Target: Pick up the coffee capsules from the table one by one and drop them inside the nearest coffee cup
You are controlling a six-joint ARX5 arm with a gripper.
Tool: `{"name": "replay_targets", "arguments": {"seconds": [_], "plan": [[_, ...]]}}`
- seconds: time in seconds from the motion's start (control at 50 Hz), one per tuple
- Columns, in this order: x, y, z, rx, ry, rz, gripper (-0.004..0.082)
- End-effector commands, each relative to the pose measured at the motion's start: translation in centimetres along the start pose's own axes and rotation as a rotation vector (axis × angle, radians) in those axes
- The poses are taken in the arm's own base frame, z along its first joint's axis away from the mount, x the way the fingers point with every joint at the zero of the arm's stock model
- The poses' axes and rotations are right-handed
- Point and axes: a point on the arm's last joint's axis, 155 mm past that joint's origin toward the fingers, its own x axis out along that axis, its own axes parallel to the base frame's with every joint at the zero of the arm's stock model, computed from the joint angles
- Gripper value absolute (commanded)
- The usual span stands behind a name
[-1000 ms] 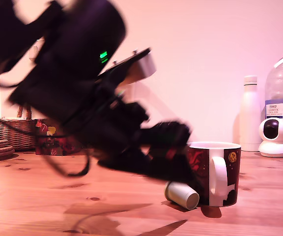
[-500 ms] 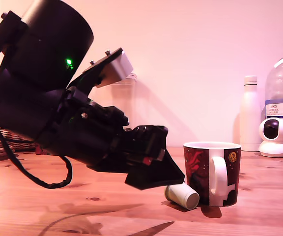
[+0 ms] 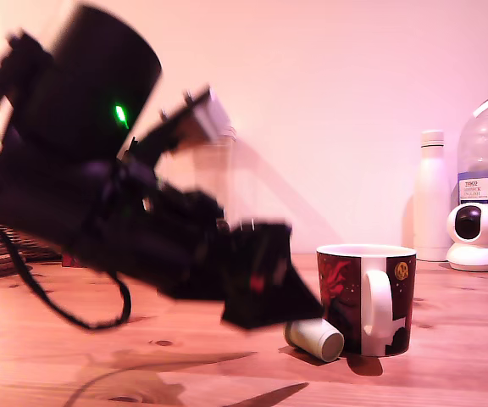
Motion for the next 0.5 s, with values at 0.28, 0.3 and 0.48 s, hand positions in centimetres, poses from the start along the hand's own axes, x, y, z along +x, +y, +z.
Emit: {"name": "replay_targets", "arguments": {"seconds": [0.28, 0.3, 0.48], "plan": [[2.4, 0.7, 0.0, 0.010, 0.015, 0.009, 0.0589], [2.5, 0.7, 0.0, 0.012, 0.019, 0.009, 0.0589], [3.2, 1.1, -0.5, 0.004, 0.052, 0.016, 0.0589]]}}
